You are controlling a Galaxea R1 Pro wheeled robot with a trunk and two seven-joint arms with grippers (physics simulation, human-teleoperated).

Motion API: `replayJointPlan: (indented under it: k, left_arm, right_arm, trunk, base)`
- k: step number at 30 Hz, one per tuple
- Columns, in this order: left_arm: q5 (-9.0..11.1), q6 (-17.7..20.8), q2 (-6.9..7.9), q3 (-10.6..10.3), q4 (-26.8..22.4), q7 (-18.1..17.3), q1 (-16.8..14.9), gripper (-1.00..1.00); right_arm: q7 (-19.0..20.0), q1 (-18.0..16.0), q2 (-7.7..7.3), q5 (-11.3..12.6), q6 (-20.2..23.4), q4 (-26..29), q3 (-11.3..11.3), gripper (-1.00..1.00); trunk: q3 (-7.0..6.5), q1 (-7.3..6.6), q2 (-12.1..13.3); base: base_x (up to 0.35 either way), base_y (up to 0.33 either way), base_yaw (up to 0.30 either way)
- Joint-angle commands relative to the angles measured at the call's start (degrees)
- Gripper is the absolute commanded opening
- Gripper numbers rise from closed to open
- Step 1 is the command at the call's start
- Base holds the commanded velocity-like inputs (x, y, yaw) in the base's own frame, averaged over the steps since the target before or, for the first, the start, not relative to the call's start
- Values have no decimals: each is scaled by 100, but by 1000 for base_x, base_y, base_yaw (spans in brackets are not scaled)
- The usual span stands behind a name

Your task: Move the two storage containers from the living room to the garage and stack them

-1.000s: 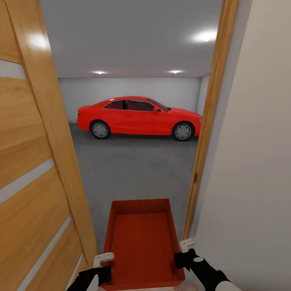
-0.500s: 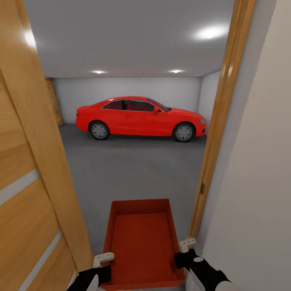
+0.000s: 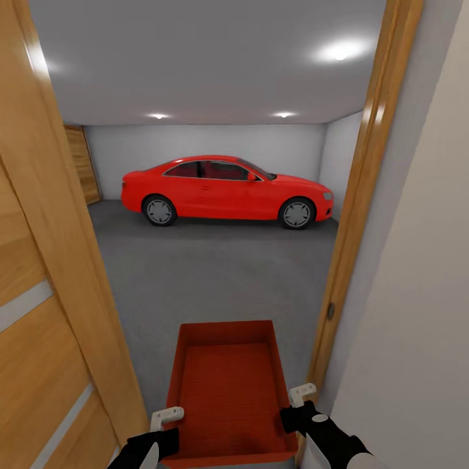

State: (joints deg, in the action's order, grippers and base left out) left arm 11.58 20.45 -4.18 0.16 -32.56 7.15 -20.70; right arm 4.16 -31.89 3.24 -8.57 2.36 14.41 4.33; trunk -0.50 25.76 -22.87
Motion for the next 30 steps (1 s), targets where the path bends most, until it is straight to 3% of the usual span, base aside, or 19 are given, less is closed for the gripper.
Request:
replayJointPlan:
  k: [1, 23, 30]
  left_arm:
    - [-86, 47, -4, 19, 5, 67, 5, -100]
    - [-86, 47, -4, 19, 5, 67, 4, -100]
    - [-86, 47, -4, 19, 5, 67, 3, -100]
  right_arm:
    - [199, -2, 203, 4, -47, 27, 15, -100]
    - [198, -2, 203, 6, -45, 27, 16, -100]
    - [194, -2, 203, 12, -46, 27, 15, -100]
  trunk:
    - [2, 2, -5]
    - [2, 2, -5]
    - [2, 2, -5]
  base:
    - [0, 0, 0]
    - [0, 0, 0]
    - [0, 139, 0]
